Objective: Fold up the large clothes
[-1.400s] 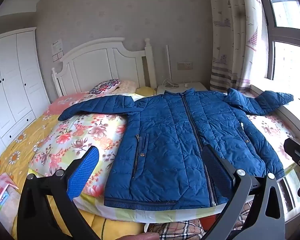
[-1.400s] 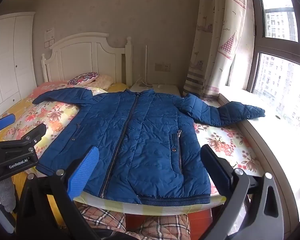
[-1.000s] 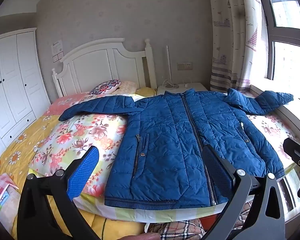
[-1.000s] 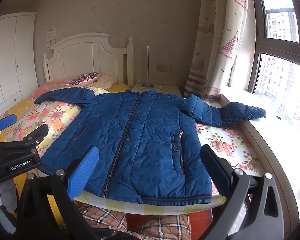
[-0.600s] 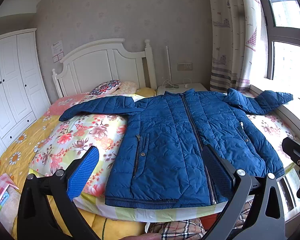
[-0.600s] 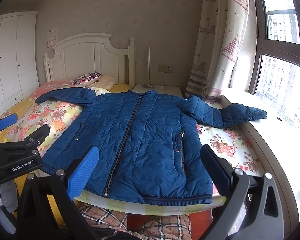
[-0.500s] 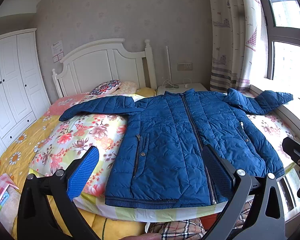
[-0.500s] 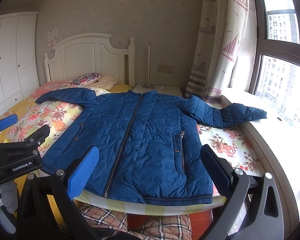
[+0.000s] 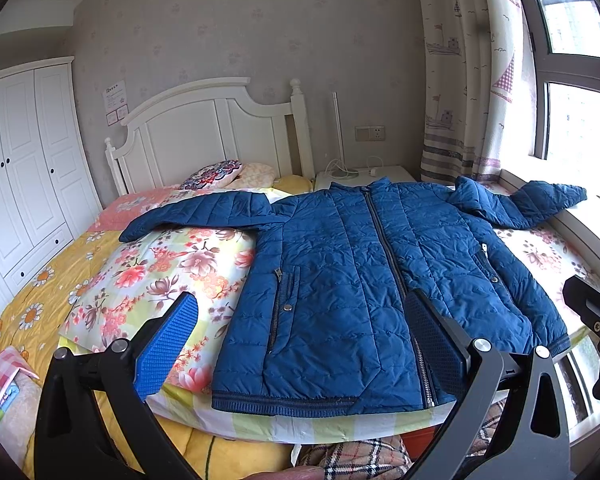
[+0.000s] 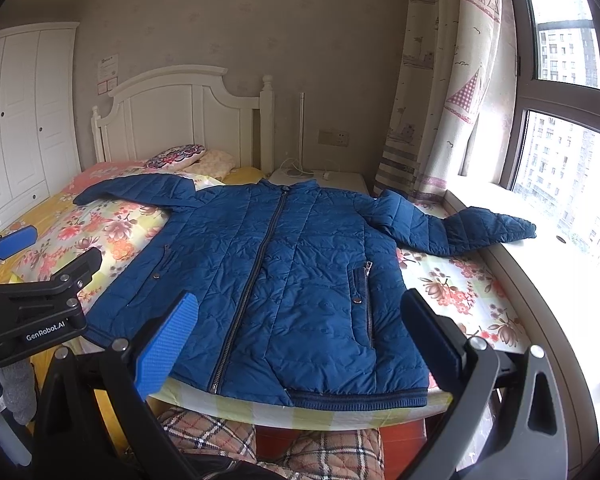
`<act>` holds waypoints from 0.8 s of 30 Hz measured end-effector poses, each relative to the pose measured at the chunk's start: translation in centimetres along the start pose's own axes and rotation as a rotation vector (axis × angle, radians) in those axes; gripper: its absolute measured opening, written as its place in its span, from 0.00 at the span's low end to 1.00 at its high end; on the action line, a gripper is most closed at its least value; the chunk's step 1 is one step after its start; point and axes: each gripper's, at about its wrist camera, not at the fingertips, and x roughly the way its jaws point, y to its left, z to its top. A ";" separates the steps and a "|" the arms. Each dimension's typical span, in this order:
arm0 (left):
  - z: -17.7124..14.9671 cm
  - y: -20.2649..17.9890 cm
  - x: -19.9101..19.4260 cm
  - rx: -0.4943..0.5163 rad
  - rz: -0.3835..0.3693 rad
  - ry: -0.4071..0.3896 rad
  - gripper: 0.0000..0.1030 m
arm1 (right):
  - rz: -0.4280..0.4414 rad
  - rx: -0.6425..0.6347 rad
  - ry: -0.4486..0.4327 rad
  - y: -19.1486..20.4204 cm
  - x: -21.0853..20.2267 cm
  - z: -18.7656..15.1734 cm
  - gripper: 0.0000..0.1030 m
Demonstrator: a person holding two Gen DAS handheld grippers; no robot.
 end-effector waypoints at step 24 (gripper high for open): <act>0.0 0.1 -0.3 0.001 -0.001 0.001 0.96 | 0.001 -0.001 0.001 0.1 0.1 -0.1 0.98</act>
